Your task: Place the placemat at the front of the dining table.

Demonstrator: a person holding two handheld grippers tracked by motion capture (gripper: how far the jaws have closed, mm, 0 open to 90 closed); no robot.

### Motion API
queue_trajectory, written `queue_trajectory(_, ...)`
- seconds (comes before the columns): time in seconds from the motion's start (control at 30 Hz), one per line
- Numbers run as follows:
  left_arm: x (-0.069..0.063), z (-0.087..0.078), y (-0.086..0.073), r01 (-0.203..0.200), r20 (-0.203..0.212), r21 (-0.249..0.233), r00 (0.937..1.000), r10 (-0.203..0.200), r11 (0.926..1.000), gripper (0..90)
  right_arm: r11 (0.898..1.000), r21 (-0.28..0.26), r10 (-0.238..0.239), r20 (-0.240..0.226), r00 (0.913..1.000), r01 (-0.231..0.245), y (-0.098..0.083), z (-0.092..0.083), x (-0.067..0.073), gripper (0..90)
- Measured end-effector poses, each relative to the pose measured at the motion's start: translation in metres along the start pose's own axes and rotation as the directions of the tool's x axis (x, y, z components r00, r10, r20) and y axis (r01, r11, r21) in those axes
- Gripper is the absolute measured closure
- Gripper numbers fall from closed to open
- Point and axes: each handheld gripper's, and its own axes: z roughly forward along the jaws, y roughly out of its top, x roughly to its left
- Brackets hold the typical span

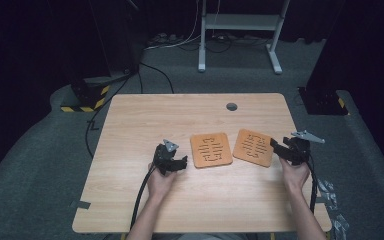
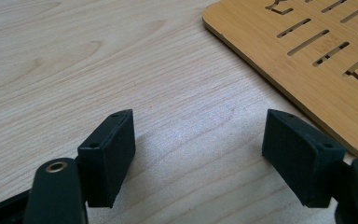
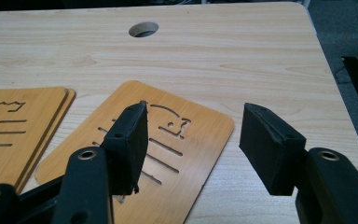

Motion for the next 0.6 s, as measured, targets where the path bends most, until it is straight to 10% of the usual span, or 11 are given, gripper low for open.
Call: queue_trajectory(0.6, 0.000, 0.000, 0.000, 0.000, 0.000, 0.000, 1.0000, 0.000, 1.0000, 25.5, 0.999, -0.039, -0.019, -0.055, 0.9983, 0.017, 0.000, -0.015, 0.012, 41.3)
